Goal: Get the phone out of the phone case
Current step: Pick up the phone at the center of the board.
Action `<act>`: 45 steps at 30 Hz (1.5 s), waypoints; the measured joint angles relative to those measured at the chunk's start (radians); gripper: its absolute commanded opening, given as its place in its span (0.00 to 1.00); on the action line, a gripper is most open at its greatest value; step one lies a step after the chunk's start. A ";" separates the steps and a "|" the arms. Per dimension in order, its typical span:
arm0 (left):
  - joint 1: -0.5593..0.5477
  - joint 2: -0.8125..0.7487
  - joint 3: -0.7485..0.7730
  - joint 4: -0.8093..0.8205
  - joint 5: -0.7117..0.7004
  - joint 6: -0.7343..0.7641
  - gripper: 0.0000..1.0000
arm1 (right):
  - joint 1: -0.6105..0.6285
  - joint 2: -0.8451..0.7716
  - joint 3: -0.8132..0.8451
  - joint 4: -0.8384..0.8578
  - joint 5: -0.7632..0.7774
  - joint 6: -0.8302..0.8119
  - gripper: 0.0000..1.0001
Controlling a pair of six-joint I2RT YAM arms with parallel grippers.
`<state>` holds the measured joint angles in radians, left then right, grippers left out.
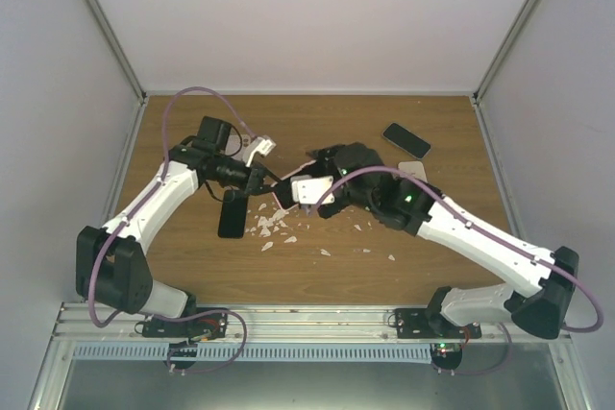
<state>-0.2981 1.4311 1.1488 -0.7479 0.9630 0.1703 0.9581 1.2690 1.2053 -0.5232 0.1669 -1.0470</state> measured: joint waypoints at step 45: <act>0.089 -0.420 -0.396 1.379 0.039 -1.060 0.00 | -0.528 0.026 0.010 0.687 -1.141 1.647 0.81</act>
<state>-0.2089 1.0111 0.7532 0.6315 1.0016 -0.8898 0.4297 1.2949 1.2152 0.1635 -0.9745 0.6003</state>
